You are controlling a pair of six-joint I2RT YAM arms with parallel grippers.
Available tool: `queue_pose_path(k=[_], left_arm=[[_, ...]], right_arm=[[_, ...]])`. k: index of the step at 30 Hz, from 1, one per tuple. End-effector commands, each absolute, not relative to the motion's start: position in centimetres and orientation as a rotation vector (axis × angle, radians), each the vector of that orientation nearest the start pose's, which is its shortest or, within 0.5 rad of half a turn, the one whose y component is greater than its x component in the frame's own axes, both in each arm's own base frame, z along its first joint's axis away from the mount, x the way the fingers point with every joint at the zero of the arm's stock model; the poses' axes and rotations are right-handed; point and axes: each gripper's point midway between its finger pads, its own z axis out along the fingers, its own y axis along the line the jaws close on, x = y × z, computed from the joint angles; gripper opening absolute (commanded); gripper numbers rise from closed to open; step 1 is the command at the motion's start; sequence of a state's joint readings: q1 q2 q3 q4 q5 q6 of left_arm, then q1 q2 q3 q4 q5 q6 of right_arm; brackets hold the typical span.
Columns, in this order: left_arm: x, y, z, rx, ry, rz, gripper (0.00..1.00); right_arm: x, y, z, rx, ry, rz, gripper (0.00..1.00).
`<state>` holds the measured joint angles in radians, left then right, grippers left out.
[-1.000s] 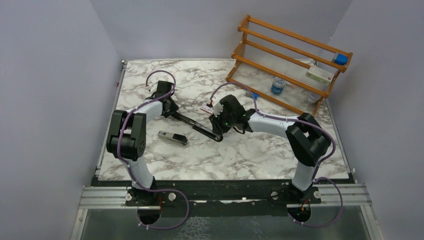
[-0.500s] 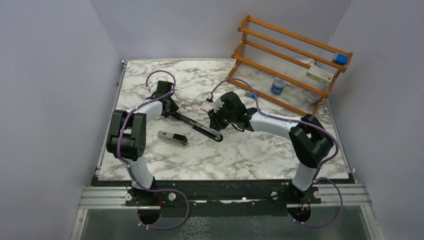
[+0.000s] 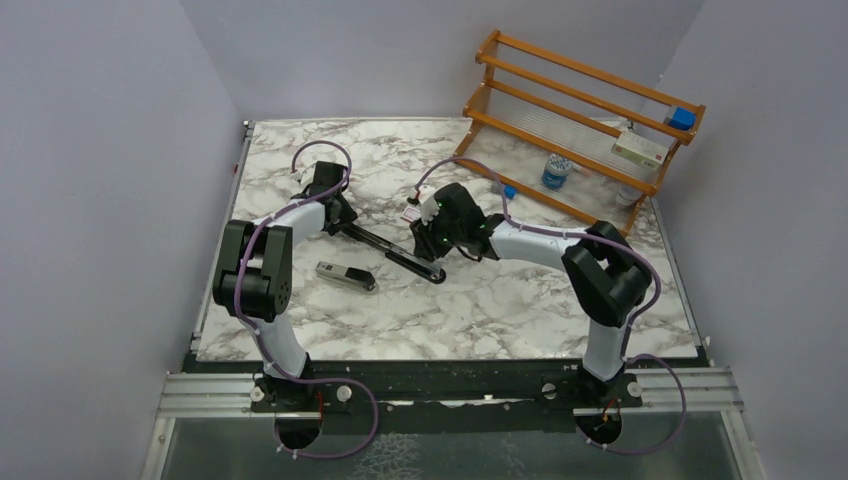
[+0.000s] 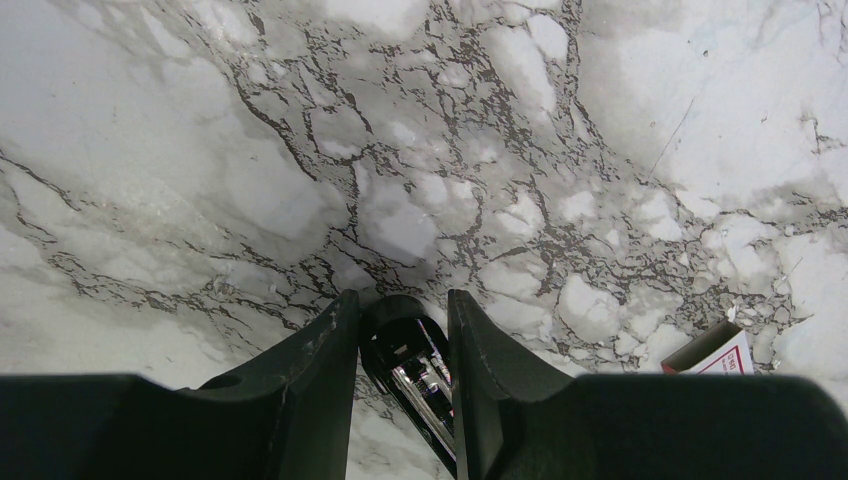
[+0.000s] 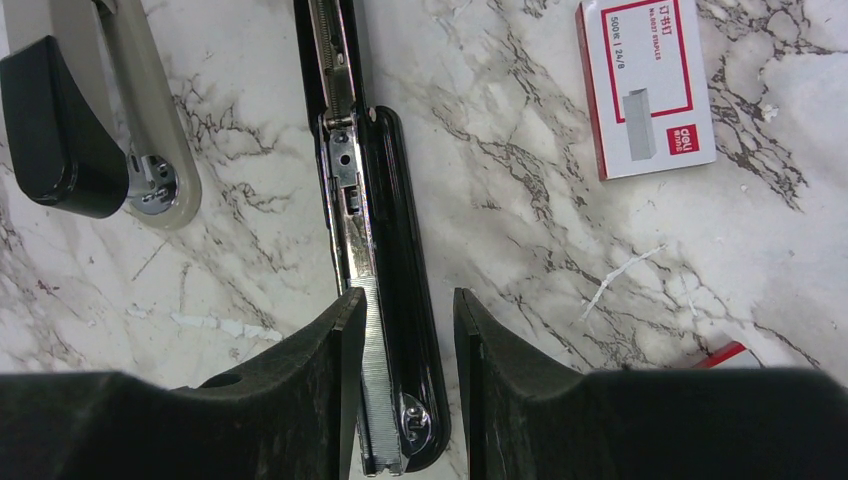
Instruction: Load the staples into the stapler
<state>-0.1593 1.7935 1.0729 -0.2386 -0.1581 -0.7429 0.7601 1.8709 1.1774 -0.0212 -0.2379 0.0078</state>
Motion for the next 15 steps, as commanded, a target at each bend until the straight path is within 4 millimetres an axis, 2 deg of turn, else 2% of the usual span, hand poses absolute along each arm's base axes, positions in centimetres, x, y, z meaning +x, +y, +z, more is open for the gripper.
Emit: queue_pose_path(k=[1, 15], left_arm=[[41.0, -6.5, 2.4, -0.777, 2.436, -0.125, 0.32], [41.0, -6.4, 2.4, -0.776, 2.435, -0.120, 0.31]], right_arm=[[32.2, 37.3, 6.5, -1.005, 2.112, 0.707, 0.41], [30.5, 35.4, 3.7, -1.034, 2.213, 0.666, 0.41]])
